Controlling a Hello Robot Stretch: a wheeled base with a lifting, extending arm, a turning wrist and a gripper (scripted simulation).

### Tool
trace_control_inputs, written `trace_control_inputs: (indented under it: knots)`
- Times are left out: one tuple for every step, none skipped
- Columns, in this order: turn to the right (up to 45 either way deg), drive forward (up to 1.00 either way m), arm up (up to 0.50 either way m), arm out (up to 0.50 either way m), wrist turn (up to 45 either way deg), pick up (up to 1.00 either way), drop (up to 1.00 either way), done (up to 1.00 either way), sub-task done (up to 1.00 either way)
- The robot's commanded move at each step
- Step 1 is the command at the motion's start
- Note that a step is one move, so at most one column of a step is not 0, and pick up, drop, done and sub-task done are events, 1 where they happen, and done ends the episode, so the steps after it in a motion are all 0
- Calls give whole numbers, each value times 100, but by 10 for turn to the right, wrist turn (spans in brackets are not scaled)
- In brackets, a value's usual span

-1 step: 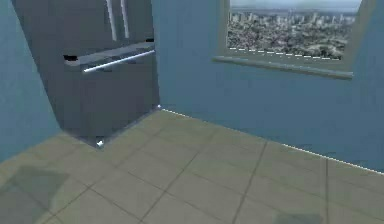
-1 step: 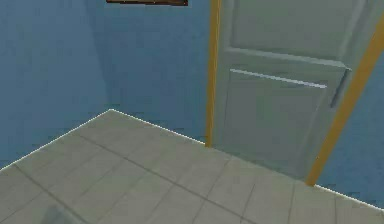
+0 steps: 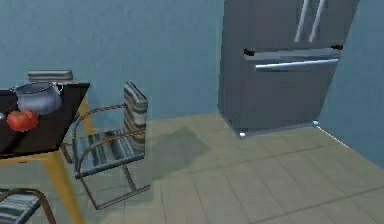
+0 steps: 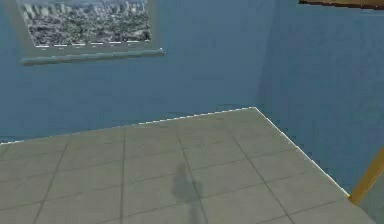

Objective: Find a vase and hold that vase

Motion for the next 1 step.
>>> trace_control_inputs:
  knots:
    - [-450, 0, 0, 0, 0, 0, 0, 0, 0]
